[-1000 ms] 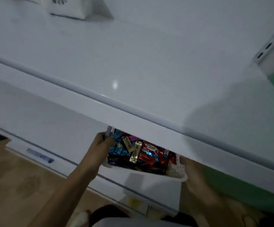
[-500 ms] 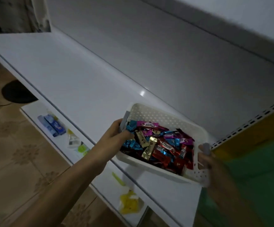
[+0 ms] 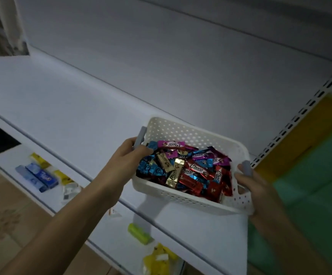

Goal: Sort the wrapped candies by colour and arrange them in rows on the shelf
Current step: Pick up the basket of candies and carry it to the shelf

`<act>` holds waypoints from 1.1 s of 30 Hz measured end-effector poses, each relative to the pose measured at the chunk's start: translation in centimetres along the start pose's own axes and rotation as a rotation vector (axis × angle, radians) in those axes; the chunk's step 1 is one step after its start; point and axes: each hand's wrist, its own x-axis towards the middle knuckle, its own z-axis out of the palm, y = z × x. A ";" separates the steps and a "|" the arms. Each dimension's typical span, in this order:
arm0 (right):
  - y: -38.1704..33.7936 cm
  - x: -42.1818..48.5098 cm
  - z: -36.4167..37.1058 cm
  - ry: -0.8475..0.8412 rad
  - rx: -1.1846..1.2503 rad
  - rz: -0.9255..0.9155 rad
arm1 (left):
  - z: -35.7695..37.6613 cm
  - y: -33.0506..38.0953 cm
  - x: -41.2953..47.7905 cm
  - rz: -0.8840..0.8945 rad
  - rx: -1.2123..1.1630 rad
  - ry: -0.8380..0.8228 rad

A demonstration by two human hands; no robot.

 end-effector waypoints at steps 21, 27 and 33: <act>2.9 0.8 6.3 0.468 -0.099 -0.182 | -4.0 -0.6 8.0 0.124 0.384 -0.199; 3.7 2.7 8.4 0.524 -0.265 -0.340 | -4.9 -2.3 11.6 0.422 0.611 -0.106; 4.2 8.5 10.5 0.663 -0.495 -0.460 | -5.4 -1.9 18.5 0.504 0.732 -0.107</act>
